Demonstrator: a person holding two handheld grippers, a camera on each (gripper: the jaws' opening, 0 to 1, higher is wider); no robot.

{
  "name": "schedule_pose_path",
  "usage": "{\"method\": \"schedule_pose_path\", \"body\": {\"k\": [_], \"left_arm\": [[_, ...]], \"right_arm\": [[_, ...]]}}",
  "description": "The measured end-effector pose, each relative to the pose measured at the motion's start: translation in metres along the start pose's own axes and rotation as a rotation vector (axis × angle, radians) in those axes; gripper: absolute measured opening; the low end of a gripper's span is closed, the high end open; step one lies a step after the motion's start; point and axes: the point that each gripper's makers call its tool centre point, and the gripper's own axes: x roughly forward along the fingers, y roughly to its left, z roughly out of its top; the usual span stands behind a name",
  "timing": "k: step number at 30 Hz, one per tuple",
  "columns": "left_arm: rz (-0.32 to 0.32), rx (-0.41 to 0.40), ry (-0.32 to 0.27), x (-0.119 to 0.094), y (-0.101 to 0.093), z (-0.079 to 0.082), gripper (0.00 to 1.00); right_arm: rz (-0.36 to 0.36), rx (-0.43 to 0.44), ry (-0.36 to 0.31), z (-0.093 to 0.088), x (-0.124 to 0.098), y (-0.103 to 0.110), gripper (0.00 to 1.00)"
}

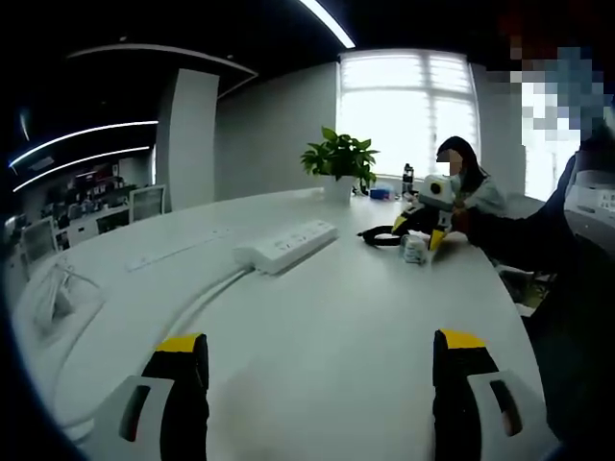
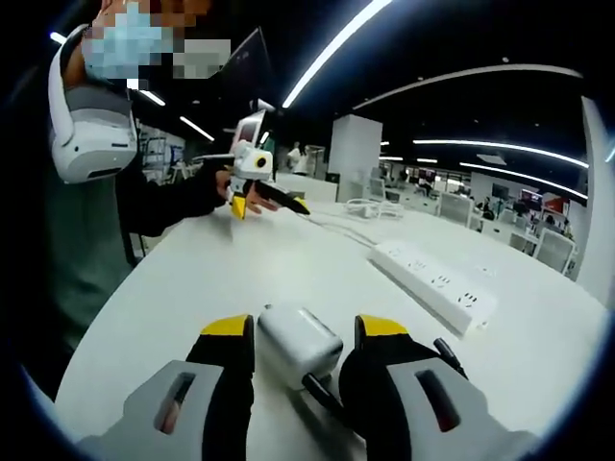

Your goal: Straighten the power strip on the desk, plug the charger into it

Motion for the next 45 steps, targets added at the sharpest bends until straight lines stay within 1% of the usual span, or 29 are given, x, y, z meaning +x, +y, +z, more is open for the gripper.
{"method": "schedule_pose_path", "body": {"k": [2,8,13,18,23,33,38,39,40,41,42,45], "left_arm": [[0.0,0.001,-0.001,0.001,0.001,0.0,0.99],[-0.001,-0.002,-0.005,0.003,0.001,0.002,0.99],[-0.005,0.0,0.0,0.004,0.0,0.001,0.99],[-0.003,-0.003,-0.003,0.003,0.001,0.001,0.99],[-0.003,-0.003,-0.005,0.002,0.001,0.0,0.99],[-0.007,-0.004,-0.016,0.0,0.001,0.0,0.99],[-0.006,-0.002,-0.016,0.0,0.001,-0.002,0.99],[-0.007,-0.004,-0.015,0.0,0.001,-0.002,0.99],[-0.007,-0.003,-0.015,0.0,0.001,-0.002,0.99],[-0.009,-0.002,-0.015,0.0,0.001,-0.003,0.99],[-0.01,-0.002,-0.015,0.001,0.0,-0.003,0.99],[-0.013,-0.001,-0.015,0.001,-0.001,-0.003,0.99]], "right_arm": [[0.003,0.0,0.012,-0.003,0.0,0.0,0.36],[0.002,-0.001,0.02,-0.002,0.002,0.003,0.35],[-0.006,0.003,0.022,-0.003,0.002,0.002,0.35],[-0.023,0.01,0.031,-0.003,0.002,0.003,0.34],[-0.055,0.031,0.038,-0.004,0.001,0.001,0.34],[-0.144,0.062,0.043,-0.006,-0.002,-0.005,0.33],[-0.189,0.07,0.081,-0.006,-0.002,-0.007,0.32],[-0.222,0.041,0.116,-0.009,-0.005,-0.012,0.28],[-0.217,0.057,0.112,-0.009,-0.005,-0.01,0.25],[-0.218,0.064,0.109,-0.008,-0.005,-0.009,0.24],[-0.216,0.085,0.103,-0.008,-0.005,-0.008,0.24],[-0.219,0.089,0.095,-0.008,-0.005,-0.007,0.24]]}}
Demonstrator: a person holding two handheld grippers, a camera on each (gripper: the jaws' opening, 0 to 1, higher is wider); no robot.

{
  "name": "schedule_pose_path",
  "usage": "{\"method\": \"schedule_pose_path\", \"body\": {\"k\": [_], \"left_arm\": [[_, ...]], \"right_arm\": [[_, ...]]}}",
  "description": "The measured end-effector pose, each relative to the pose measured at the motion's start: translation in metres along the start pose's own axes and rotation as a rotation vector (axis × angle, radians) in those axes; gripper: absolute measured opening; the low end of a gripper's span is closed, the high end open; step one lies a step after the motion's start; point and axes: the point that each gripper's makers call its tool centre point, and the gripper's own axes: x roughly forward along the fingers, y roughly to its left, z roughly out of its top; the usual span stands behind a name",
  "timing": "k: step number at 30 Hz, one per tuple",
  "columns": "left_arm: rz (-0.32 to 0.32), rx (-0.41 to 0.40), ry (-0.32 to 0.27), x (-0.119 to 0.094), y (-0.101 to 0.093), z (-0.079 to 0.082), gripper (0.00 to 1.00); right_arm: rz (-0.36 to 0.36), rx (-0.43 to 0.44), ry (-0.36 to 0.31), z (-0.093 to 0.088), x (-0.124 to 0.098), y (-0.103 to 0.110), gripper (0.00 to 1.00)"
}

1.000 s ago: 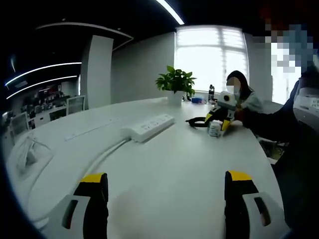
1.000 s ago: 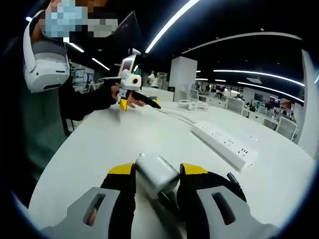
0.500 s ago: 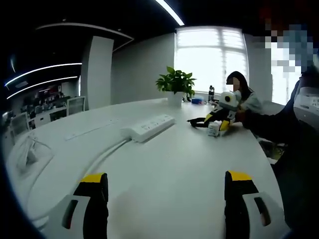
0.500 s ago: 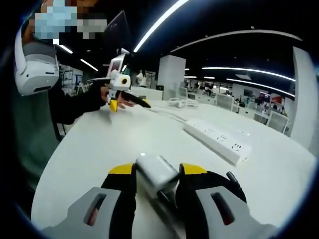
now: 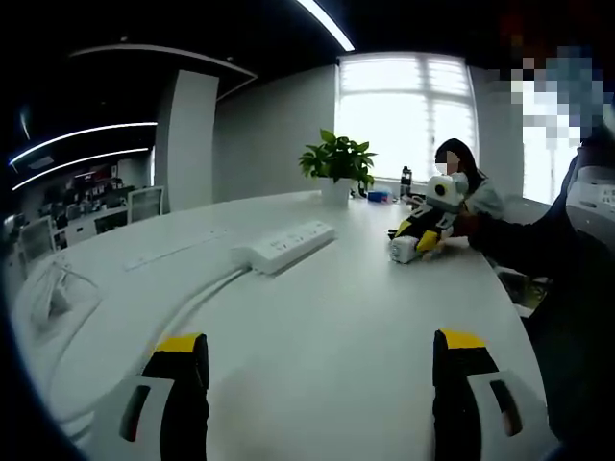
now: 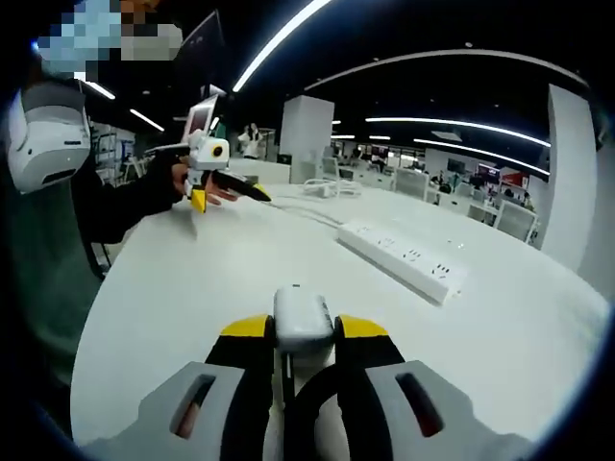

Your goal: Straighten the power strip on the desk, plug the charger into it

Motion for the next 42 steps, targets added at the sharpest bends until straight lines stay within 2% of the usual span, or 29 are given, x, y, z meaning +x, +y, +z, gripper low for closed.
{"method": "schedule_pose_path", "body": {"k": [14,28,36,41,42], "left_arm": [[-0.005,0.0,0.002,0.002,-0.0023,-0.0017,0.99],[-0.007,-0.002,-0.004,0.0015,-0.0036,-0.0028,0.99],[-0.006,0.001,-0.006,-0.0005,-0.0045,-0.0031,0.99],[-0.002,-0.001,-0.013,-0.0031,-0.0039,-0.0021,0.99],[-0.002,-0.002,-0.015,-0.0033,-0.0039,-0.0018,0.99]], "right_arm": [[-0.062,0.021,0.04,-0.0006,-0.001,-0.0001,0.24],[-0.233,0.181,0.103,-0.0034,-0.0008,-0.0069,0.24],[-0.287,0.155,0.127,-0.0036,-0.0009,-0.0049,0.24],[-0.334,0.232,0.123,-0.0049,-0.0031,-0.0076,0.24],[-0.336,0.217,0.125,-0.0042,-0.002,-0.0065,0.24]]}}
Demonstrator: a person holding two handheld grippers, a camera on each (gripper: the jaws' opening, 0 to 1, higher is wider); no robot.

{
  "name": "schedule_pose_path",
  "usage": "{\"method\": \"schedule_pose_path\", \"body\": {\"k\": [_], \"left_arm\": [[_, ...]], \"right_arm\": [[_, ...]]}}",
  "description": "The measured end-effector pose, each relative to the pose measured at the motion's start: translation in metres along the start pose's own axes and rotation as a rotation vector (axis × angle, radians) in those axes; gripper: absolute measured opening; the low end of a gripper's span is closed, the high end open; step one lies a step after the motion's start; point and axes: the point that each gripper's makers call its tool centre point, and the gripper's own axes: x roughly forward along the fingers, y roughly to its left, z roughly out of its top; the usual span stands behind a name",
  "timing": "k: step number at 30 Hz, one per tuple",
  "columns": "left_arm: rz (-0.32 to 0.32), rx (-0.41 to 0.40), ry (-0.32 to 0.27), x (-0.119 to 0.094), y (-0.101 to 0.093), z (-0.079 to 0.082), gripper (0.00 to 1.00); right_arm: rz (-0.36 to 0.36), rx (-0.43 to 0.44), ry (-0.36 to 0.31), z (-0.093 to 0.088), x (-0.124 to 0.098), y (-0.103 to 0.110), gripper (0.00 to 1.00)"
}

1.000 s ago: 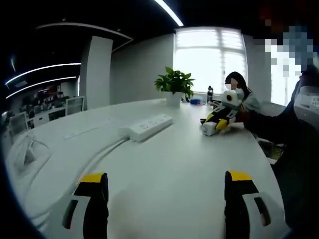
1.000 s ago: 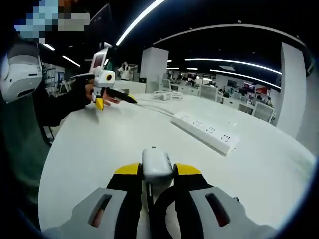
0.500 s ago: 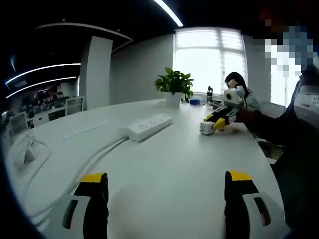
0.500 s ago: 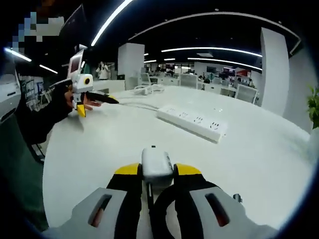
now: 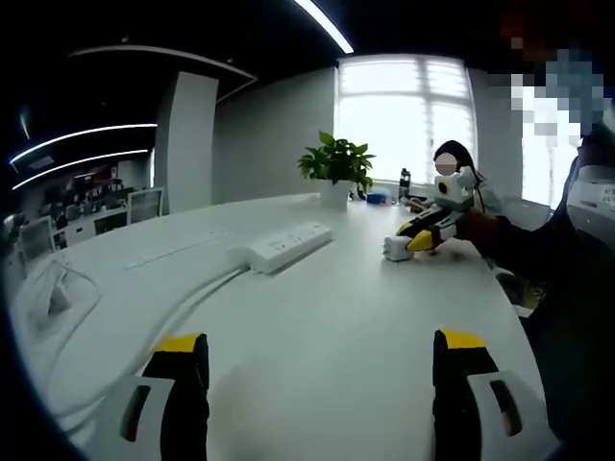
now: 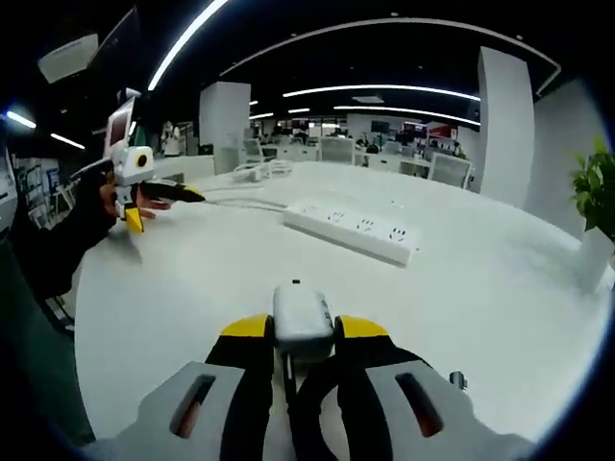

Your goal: Straighten the power strip on the desk, plug the charger into it

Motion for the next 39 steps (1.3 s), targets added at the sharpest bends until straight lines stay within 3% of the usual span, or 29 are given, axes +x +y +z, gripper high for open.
{"method": "schedule_pose_path", "body": {"k": [5,14,16,17,18,22,25,31,35,39], "left_arm": [[-0.005,0.002,0.005,0.001,-0.002,-0.002,0.99],[-0.006,0.001,-0.001,0.0,-0.002,0.0,0.99],[-0.007,0.001,0.0,0.001,-0.002,0.0,0.99],[-0.007,0.002,0.002,0.001,-0.002,-0.001,0.99],[-0.008,0.002,0.003,0.001,-0.002,-0.001,0.99],[-0.009,0.003,0.009,0.001,-0.002,-0.002,0.99],[-0.007,0.001,0.008,0.002,-0.001,-0.002,0.99],[-0.013,0.007,0.018,0.007,-0.005,-0.003,0.99],[-0.012,0.004,0.017,0.008,-0.006,-0.002,0.99],[-0.012,0.007,0.021,0.008,-0.008,-0.004,0.99]], "right_arm": [[-0.016,-0.024,0.001,0.0,0.0,0.0,0.25],[0.021,-0.049,-0.039,0.002,0.0,0.004,0.25],[0.029,-0.084,-0.112,0.012,-0.003,0.007,0.25],[0.036,-0.078,-0.118,0.013,-0.007,0.006,0.25],[0.054,-0.078,-0.178,0.023,-0.011,0.007,0.25],[0.09,0.004,-0.356,0.047,-0.032,0.001,0.25],[0.081,0.029,-0.391,0.044,-0.044,-0.01,0.25],[0.106,0.073,-0.427,0.033,-0.06,-0.013,0.27],[0.126,0.076,-0.423,0.027,-0.069,-0.009,0.37],[0.134,0.055,-0.409,0.019,-0.076,-0.006,0.39]]}}
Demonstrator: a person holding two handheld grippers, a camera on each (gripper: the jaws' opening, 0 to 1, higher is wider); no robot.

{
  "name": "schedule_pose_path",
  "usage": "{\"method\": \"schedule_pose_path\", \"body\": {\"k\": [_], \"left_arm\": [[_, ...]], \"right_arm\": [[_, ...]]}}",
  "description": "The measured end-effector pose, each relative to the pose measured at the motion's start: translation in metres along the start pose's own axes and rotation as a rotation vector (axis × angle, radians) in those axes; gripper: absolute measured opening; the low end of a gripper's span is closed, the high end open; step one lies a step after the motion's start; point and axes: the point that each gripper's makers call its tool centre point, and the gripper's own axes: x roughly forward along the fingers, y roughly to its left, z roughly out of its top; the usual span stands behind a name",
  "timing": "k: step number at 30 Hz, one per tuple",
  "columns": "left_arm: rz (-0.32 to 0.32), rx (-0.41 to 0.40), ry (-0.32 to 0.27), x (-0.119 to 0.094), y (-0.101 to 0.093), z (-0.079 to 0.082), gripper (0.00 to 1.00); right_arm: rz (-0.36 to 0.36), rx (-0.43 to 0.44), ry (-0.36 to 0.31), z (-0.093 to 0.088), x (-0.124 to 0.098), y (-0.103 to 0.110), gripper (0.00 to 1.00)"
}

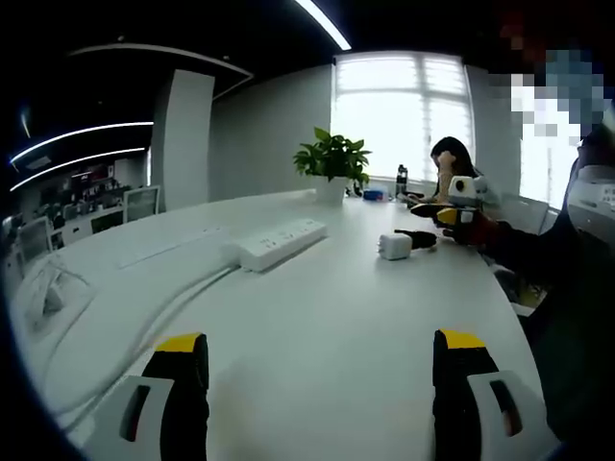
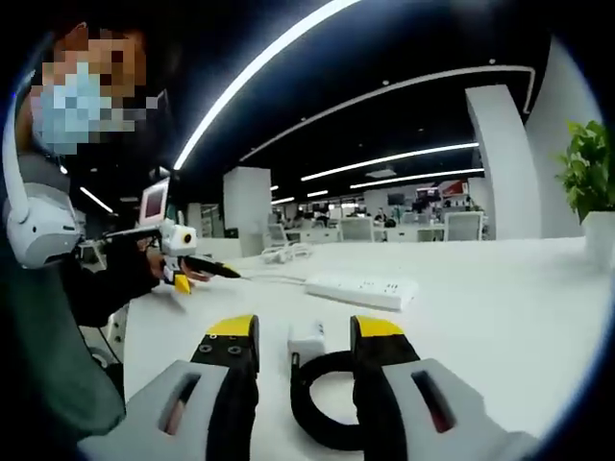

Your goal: Straighten the power strip on the desk, plug the charger into it

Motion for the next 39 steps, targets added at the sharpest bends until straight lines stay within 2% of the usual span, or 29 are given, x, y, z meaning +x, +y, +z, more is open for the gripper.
{"method": "schedule_pose_path", "body": {"k": [6,10,13,15,20,25,39], "left_arm": [[0.001,-0.004,-0.004,0.002,-0.001,0.0,0.99],[-0.014,-0.012,-0.028,0.002,-0.006,0.005,0.99],[-0.013,-0.006,-0.018,0.001,-0.006,0.003,0.99],[-0.007,-0.011,-0.017,-0.001,-0.003,0.003,0.99],[-0.004,-0.018,-0.032,-0.001,-0.002,0.006,0.99],[-0.005,-0.01,-0.016,0.001,-0.003,0.003,0.99],[0.004,-0.007,-0.007,0.0,0.001,0.0,0.99]], "right_arm": [[0.006,-0.011,0.055,-0.007,0.008,0.004,0.4],[-0.006,-0.089,0.1,-0.019,0.02,0.007,0.4],[0.013,-0.101,0.092,-0.018,0.028,0.011,0.42],[0.029,-0.1,0.097,-0.019,0.032,0.014,0.37],[0.023,-0.115,0.108,-0.023,0.044,0.012,0.37],[0.031,-0.13,0.134,-0.028,0.054,0.011,0.37],[0.035,-0.128,0.166,-0.034,0.061,0.005,0.36]]}}
